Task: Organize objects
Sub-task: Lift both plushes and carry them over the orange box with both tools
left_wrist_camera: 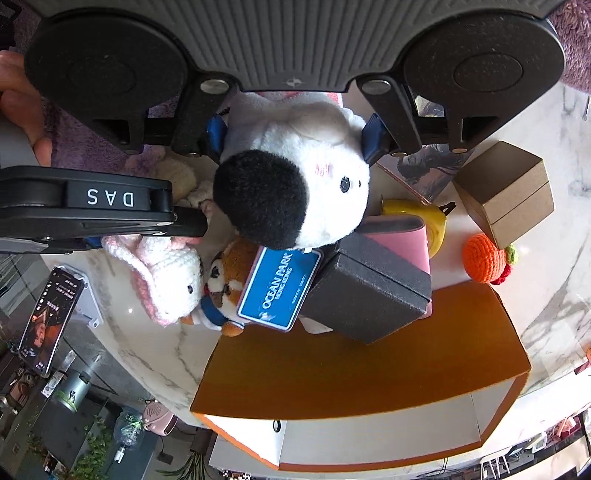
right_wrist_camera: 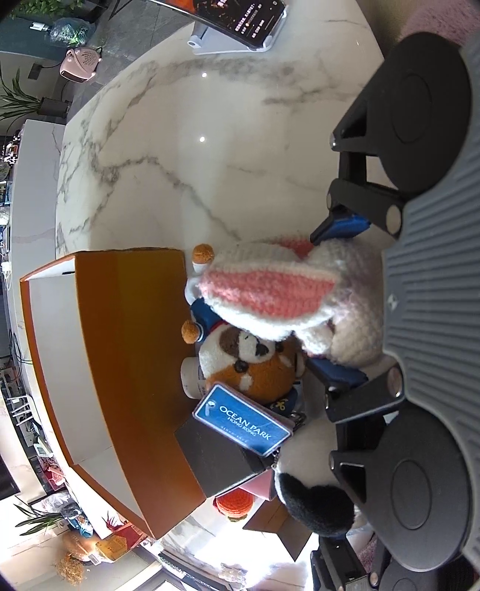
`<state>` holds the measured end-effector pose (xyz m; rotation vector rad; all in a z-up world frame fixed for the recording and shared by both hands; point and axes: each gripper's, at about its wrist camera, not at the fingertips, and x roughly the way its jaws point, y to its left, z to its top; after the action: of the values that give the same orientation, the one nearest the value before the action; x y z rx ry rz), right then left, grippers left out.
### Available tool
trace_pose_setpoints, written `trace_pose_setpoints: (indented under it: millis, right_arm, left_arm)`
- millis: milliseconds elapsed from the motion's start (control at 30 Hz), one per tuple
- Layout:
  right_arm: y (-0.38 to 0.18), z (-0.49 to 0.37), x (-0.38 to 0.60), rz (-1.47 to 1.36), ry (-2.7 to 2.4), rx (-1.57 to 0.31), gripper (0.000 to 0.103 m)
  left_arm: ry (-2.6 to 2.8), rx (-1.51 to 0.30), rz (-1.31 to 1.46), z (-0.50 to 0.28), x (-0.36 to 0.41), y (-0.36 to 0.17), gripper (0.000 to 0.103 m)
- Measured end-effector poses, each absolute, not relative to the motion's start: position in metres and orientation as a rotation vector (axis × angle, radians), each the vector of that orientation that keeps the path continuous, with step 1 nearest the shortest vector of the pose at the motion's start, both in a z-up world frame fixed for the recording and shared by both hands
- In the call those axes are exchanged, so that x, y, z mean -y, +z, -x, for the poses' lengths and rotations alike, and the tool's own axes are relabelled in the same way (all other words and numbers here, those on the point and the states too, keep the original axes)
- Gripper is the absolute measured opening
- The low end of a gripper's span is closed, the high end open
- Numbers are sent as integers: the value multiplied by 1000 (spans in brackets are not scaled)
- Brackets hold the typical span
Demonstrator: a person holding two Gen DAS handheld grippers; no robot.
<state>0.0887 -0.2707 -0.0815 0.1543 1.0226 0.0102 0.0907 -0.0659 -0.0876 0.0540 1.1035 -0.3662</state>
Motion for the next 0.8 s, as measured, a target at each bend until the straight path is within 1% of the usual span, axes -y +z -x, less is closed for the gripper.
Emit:
trace_pose_setpoints:
  millis: [233,400,633,800]
  right_arm:
    - [-32,-68,270,-137,20,-909,66]
    - [10,-78,266,-130,85,-821,66]
    - [59,-126,253,-148,194,-714,66]
    - [67,-186,245,-229,256,-727,66]
  left_arm:
    - [-410,-1035,33,-84,48,-40,79]
    - [-407,-931,66,-107,49,-3,79]
    - [-375,-852,100,-163,23,38,79]
    - [-350,-846,95,-219,19,44,79]
